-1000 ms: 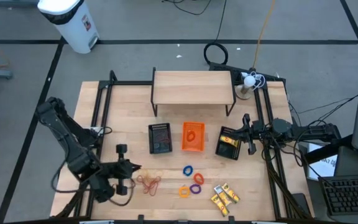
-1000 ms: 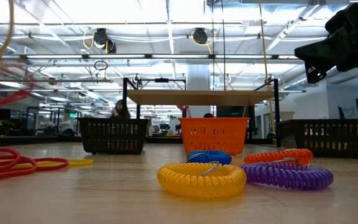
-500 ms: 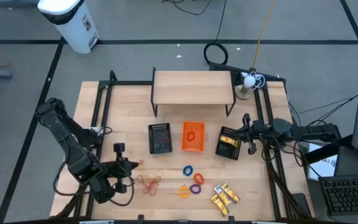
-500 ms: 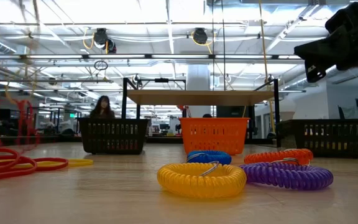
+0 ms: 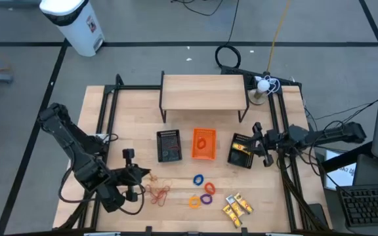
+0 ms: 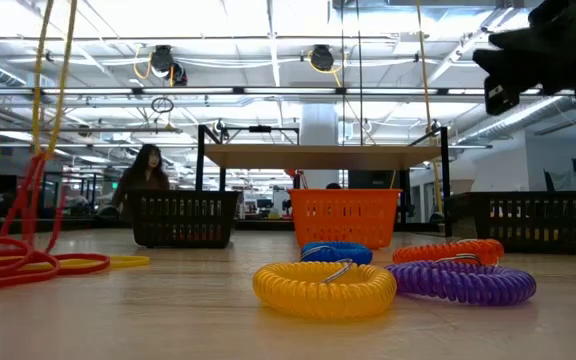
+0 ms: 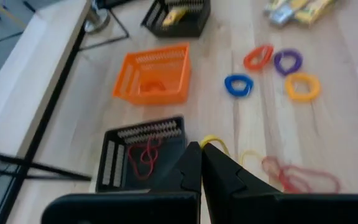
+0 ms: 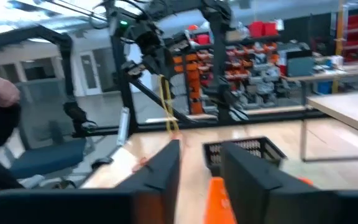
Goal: Pick & Place Office Desk Supplies
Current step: Put the yellow rubber band into the left black bin
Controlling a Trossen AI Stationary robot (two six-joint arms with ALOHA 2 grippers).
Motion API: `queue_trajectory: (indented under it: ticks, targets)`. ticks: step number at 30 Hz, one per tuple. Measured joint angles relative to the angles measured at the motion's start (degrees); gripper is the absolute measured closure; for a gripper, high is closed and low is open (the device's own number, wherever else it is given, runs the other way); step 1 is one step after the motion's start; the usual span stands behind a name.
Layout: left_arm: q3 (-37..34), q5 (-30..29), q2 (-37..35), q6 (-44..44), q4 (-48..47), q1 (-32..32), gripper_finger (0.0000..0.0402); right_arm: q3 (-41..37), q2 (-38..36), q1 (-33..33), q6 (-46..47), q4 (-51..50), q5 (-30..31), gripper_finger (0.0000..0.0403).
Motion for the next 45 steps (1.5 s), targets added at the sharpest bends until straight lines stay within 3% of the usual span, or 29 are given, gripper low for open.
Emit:
queue_trajectory:
  ticks: [4, 9, 14, 17, 20, 29, 36, 39, 45]
  targets:
    - [2.8, -0.2, -0.2, 7.2, 4.7, 1.7, 0.0401, 1.6, 8.7, 2.9, -1.2, 7.4, 0.8, 0.0206]
    - [5.9, 0.0, -0.2, 16.7, 11.8, 6.4, 0.0401, 6.5, 21.8, 7.6, -5.2, 8.5, 8.0, 0.015]
    - [8.4, 1.2, -0.2, 25.1, 16.1, 10.5, 0.0401, 12.7, 35.0, 10.5, -7.8, 15.9, 10.9, 0.0132]
    - [8.4, 4.7, -0.2, 29.9, 20.6, 13.1, 0.0401, 17.0, 42.3, 11.0, -6.3, 16.5, 16.6, 0.0133]
    - [8.4, 6.0, -0.2, 33.6, 25.0, 15.1, 0.0401, 21.1, 48.7, 10.9, -6.1, 17.8, 18.1, 0.0136]
    - [8.4, 12.3, -0.2, 38.8, 33.4, 20.7, 0.0401, 28.4, 61.6, 9.2, -8.5, 23.5, 15.2, 0.014]
    - [8.4, 15.6, -0.2, 36.5, 42.1, 23.9, 0.0401, 31.6, 68.3, 5.6, -8.6, 28.0, 13.6, 0.0142]
    - [8.4, 16.2, -0.2, 34.2, 44.8, 25.0, 0.0401, 31.7, 69.6, 5.1, -8.7, 32.6, 13.0, 0.0142]
    - [8.4, 17.3, -0.2, 32.5, 46.2, 27.3, 0.0401, 31.7, 70.6, 5.3, -8.8, 36.8, 5.3, 0.0142]
